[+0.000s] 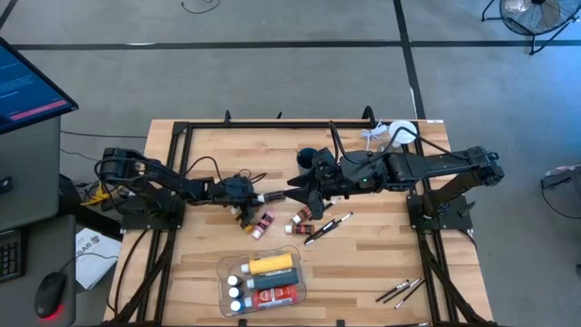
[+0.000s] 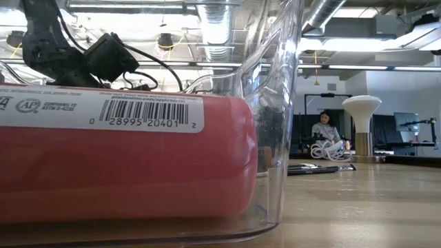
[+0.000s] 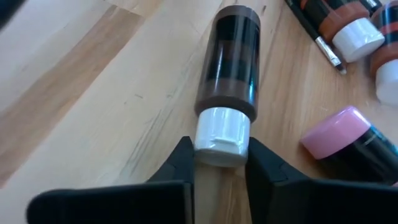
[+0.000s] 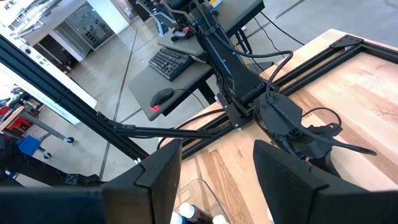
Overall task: Pick & Place Paint Supplies
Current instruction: Put the small brown paint bottle into the transparent bin
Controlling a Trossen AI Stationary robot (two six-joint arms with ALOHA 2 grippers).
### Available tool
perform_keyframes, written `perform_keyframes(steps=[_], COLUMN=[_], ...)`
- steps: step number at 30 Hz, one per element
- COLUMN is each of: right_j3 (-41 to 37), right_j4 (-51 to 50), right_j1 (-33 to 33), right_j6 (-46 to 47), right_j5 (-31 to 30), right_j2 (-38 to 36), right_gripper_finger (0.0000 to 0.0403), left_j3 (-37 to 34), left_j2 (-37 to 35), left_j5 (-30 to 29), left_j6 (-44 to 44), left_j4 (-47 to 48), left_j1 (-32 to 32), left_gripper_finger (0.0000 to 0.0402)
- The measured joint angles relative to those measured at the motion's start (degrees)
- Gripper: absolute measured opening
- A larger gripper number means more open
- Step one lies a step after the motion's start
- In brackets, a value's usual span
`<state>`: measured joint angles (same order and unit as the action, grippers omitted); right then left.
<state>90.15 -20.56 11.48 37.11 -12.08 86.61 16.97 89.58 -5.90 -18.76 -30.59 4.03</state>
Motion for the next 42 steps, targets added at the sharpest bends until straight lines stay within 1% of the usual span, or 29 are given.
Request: perform_keyframes(steps=[6,12,16,20,23,28,32,35,42], right_j3=[0.0,0.0,0.0,0.0,0.0,0.0,0.0,0.0,0.0], right_j4=[0.0,0.0,0.0,0.0,0.0,0.0,0.0,0.0,-1.5], right_j1=[0.0,0.0,0.0,0.0,0.0,0.0,0.0,0.0,0.1], right_j6=[0.0,0.0,0.0,0.0,0.0,0.0,0.0,0.0,0.0], right_j5=[0.0,0.0,0.0,0.0,0.0,0.0,0.0,0.0,0.0], right_j2=[0.0,0.0,0.0,0.0,0.0,0.0,0.0,0.0,0.0], right_gripper_finger=[0.0194,0.0196,0.0195,0.0194,0.0196,0.0195,0.0194,0.0195,0.0194], left_j3=[-0.1,-0.3,-0.3,-0.3,0.7,7.2,14.6,20.9,34.9], left_j2=[-1.8,-6.9,-12.0,-18.9,-24.0,-29.9,-31.4,-30.9,-26.5], left_j5=[1.0,2.9,3.6,3.4,3.3,2.8,1.9,0.2,-3.1], left_j6=[-3.2,-4.9,-5.7,-5.7,-5.7,-1.7,2.2,4.6,8.0], left_j4=[0.9,6.0,12.8,20.8,29.4,47.0,58.5,66.6,84.6], left_j1=[-0.1,-0.2,-0.2,-0.3,-0.3,-1.0,-2.2,-3.3,-7.6], left_gripper_finger=[0.005,0.0035,0.0035,0.0042,0.0036,0.0034,0.0034,0.0034,0.0034])
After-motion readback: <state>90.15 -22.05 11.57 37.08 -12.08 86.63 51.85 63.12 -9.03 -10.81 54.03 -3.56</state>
